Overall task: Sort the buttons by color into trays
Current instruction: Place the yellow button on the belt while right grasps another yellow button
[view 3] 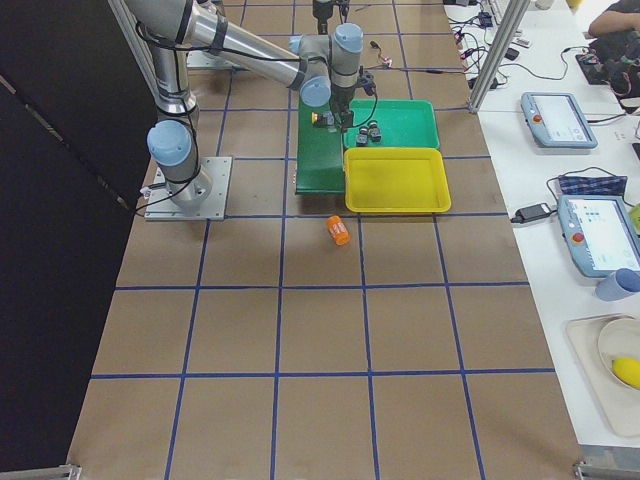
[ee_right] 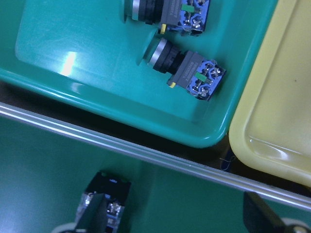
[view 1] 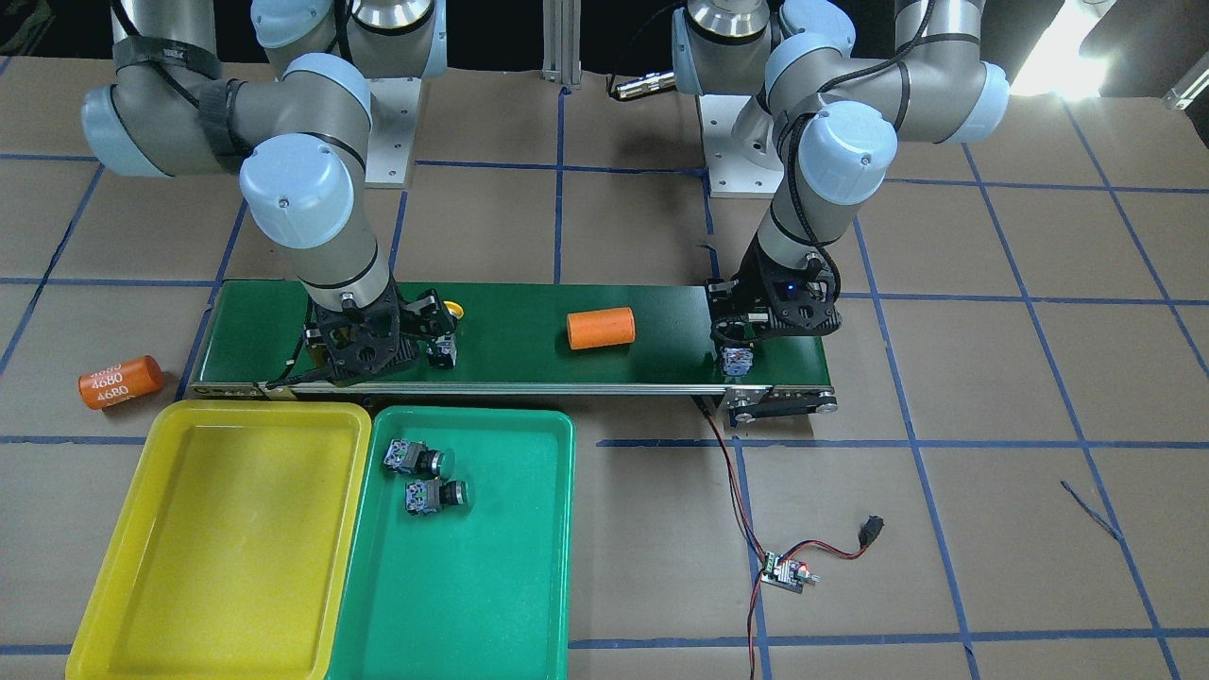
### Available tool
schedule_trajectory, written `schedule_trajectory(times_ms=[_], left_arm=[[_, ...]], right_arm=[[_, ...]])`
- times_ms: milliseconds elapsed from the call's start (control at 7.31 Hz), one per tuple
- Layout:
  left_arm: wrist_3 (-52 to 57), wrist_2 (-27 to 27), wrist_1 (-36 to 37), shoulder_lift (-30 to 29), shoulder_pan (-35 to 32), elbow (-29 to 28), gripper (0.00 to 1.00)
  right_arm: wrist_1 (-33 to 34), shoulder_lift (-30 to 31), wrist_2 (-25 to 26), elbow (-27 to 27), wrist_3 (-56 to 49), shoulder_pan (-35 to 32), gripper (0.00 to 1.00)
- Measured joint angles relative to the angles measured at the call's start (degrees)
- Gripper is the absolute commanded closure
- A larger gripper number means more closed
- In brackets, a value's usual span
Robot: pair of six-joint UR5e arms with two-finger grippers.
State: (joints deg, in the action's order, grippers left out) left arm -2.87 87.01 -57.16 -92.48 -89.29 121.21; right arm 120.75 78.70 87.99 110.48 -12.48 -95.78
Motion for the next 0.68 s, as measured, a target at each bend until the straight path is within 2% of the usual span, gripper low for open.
schedule_trajectory(times_ms=[137,273,410,684], left_arm=[[-0.02,-0.01,0.13,0.23,0.04,-0.19,0.0],[-0.03,-0.04,-0.37,0.47,0.06,-1.19,0.0],[-0.05,-0.02,-2.99,0.91,0.06,-3.77,0.0],[-0.09,0.08,-15.87,2.25,0.01,-13.37,0.0]], right_arm=[[0.18,-0.07,0.1,0.02,0.82,-0.95,0.0],[0.29,-0.19,0.14,0.14,1.88,-1.57,0.06],[0.33,-0.31,0.16,0.45,3.66,-1.82,0.2],[0.31,-0.31,0.37,2.09,6.28,-1.93,0.76]])
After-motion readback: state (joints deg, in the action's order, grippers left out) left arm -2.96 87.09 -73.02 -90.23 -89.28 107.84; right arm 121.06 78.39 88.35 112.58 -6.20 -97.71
